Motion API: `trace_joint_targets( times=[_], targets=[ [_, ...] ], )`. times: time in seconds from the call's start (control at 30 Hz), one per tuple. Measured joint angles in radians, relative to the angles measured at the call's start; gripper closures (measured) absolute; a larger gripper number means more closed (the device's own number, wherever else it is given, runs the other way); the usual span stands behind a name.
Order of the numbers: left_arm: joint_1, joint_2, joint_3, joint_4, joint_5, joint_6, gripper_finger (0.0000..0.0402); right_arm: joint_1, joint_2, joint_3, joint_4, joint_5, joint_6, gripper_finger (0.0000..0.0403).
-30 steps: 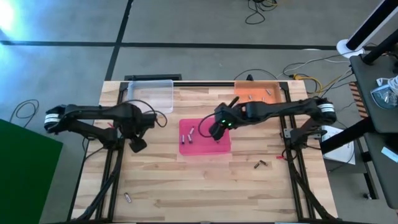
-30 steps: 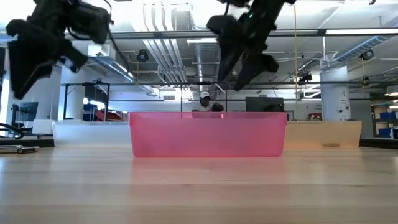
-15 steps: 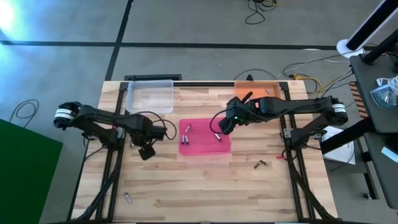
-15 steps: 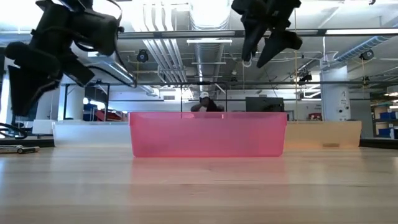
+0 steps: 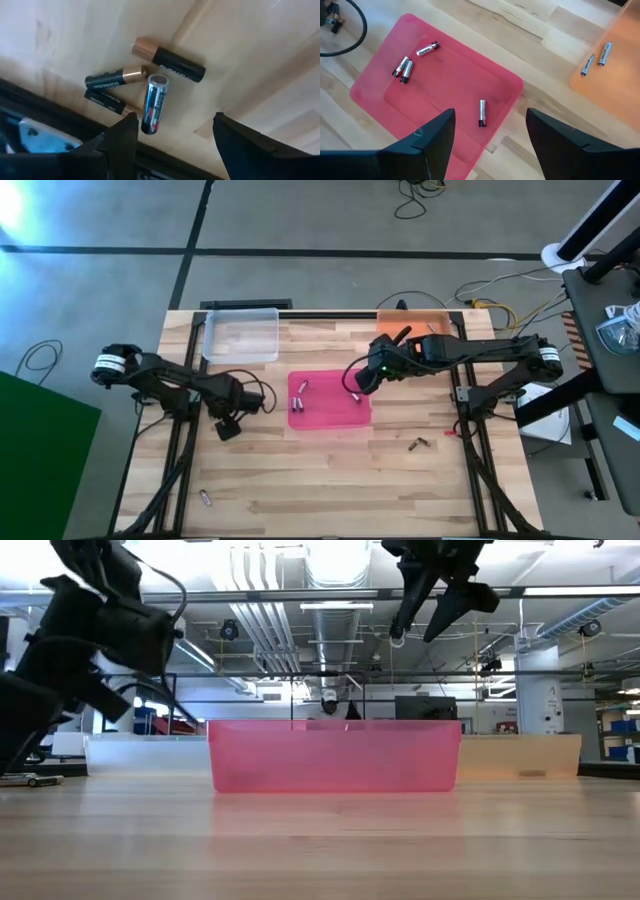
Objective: Sort batteries
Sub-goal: Put the silver battery into the pink bin
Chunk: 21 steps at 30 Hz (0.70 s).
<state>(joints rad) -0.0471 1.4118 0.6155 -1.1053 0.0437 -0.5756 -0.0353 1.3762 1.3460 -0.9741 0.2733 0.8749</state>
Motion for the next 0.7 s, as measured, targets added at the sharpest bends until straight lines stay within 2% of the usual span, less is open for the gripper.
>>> trace_joint_targets(
  times=[0.27, 0.4, 0.5, 0.67, 0.7],
  targets=[
    [0.001, -0.001, -0.071, 0.088, 0.006, 0.025, 0.0169, 0.0, -0.018, 0.028, -0.036, -0.013, 0.018, 0.0164],
    [0.001, -0.002, -0.066, 0.093, 0.011, 0.032, 0.0182, 0.0, -0.087, 0.042, -0.031, -0.018, -0.218, 0.0161],
    [0.001, 0.004, -0.057, 0.105, 0.024, 0.032, 0.0231, -0.001, -0.166, 0.029, -0.031, -0.011, -0.39, 0.017],
    [0.0, 0.027, -0.049, 0.129, 0.048, -0.005, 0.0366, -0.046, -0.329, -0.078, -0.003, 0.01, -0.504, 0.0202],
    [0.0, 0.031, -0.045, 0.128, 0.048, -0.02, 0.0379, -0.052, -0.368, -0.114, 0.018, 0.011, -0.524, 0.021]
  ],
)
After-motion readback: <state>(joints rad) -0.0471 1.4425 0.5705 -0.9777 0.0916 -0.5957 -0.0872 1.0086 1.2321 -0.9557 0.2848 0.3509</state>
